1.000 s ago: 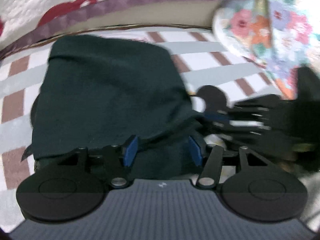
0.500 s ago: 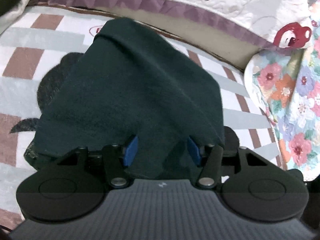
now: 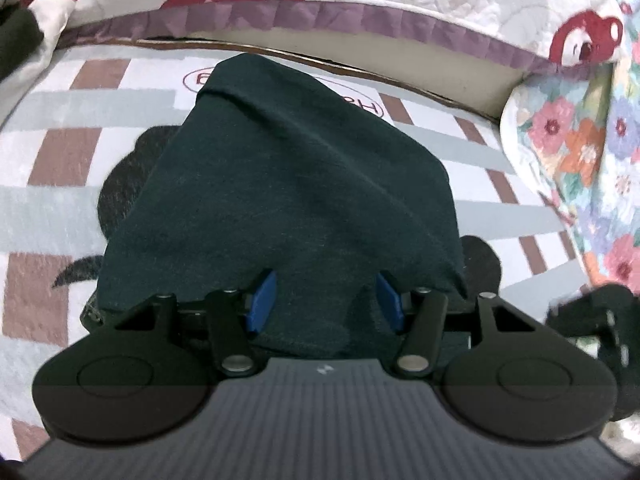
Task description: Fold clothes
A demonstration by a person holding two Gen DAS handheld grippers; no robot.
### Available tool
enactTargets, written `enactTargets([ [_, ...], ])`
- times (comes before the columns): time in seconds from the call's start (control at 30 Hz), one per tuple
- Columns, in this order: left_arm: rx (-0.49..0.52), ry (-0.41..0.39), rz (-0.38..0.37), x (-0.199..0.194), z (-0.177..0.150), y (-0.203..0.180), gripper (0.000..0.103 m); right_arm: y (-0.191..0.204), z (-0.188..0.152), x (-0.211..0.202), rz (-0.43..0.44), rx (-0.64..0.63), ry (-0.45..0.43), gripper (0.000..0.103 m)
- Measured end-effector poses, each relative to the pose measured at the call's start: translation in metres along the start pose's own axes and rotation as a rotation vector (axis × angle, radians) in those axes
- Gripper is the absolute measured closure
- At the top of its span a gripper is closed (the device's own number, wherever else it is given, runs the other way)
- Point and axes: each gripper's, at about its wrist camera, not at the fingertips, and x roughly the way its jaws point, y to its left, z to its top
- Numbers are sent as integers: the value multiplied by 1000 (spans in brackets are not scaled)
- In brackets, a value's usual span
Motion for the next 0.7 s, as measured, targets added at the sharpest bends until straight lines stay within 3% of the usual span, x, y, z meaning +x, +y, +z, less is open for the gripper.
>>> enactTargets([
  [0.03,-8,-5,-20,-1,0,1,49,-11,1,-2,-22,70,-17,80],
  [0.13,39,-52,-135,-2,-1,-13,49,-47,0,0,-72,305,-59,72],
  [0.2,122,-58,-194,2,-4,-30,49,-75,-8,4,-48,531,-113,72],
  [0.27,218,-47,-242,10,-13,-51,49,-96,-20,11,-10,746,-160,65],
  [0.3,280,-43,-250,16,-20,-63,48,-101,-24,17,17,808,-153,63],
  [0.37,418,-7,-192,33,-37,-84,49,-111,-31,29,71,931,-139,62],
  [0.47,622,42,-26,53,-64,-106,52,-110,-32,45,77,942,-102,62],
  [0.5,642,46,4,53,-68,-108,53,-109,-31,48,70,932,-97,62],
  [0.63,543,77,9,48,-62,-98,57,-104,-26,51,30,894,-150,77],
  [0.7,524,85,8,45,-60,-96,58,-101,-19,50,0,872,-158,79],
])
